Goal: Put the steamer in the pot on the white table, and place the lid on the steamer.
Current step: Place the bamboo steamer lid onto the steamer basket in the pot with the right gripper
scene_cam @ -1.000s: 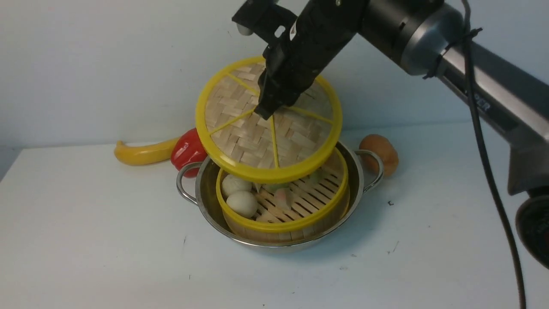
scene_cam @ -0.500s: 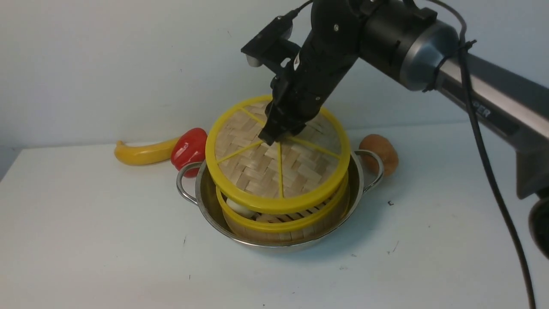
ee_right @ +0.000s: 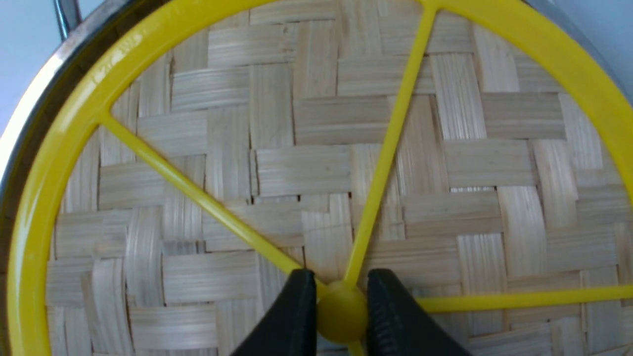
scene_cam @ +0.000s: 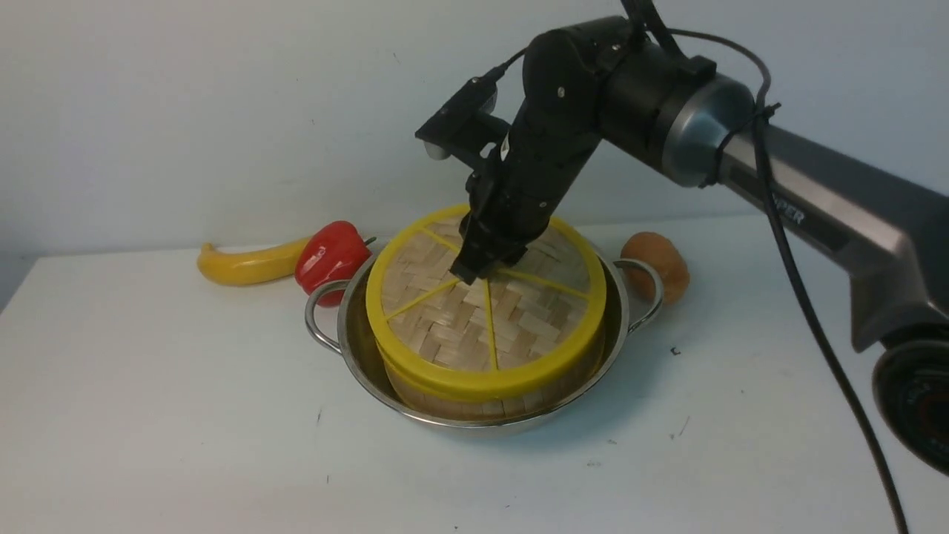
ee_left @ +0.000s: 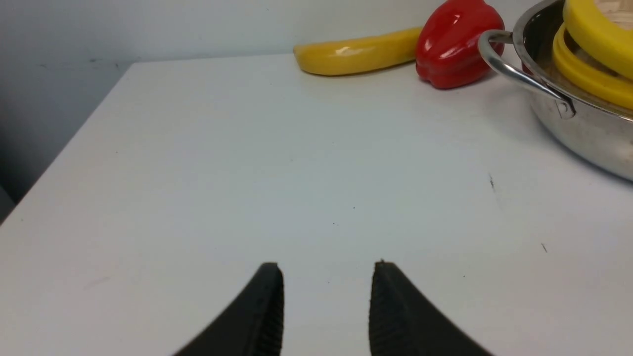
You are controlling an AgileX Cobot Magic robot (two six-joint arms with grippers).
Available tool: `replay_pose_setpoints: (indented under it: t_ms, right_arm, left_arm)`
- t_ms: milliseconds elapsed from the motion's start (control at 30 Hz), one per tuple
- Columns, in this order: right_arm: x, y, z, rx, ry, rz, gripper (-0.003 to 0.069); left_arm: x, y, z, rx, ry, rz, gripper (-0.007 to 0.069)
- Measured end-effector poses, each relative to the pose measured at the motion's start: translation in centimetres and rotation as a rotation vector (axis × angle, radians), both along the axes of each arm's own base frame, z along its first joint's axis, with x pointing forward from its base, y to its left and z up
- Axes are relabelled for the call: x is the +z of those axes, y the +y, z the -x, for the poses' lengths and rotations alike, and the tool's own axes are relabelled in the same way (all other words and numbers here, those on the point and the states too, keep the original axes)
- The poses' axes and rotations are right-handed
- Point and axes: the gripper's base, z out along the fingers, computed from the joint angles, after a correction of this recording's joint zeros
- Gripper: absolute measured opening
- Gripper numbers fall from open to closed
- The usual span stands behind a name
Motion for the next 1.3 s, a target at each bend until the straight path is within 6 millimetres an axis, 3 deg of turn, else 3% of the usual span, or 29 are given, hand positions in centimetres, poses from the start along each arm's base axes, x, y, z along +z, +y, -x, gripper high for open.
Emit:
replay_pose_setpoints:
  t_ms: [733, 933, 1300]
  right_arm:
    - [0.0, 0.3, 0.2, 0.026, 0.01, -0.024, 0.0141]
    - [-1.2, 0.5, -0.3, 0.023, 0.004, -0.015, 0.0141]
    - [-1.3, 0.5, -0.5, 0.026, -0.019, 0.004, 0.0141]
  left_arm:
    - [0.0, 0.0, 0.0, 0.0, 0.0, 0.0, 0.0241]
    - [0.0, 0.0, 0.0, 0.0, 0.0, 0.0, 0.0241]
    - [0.0, 0.0, 0.0, 0.0, 0.0, 0.0, 0.0241]
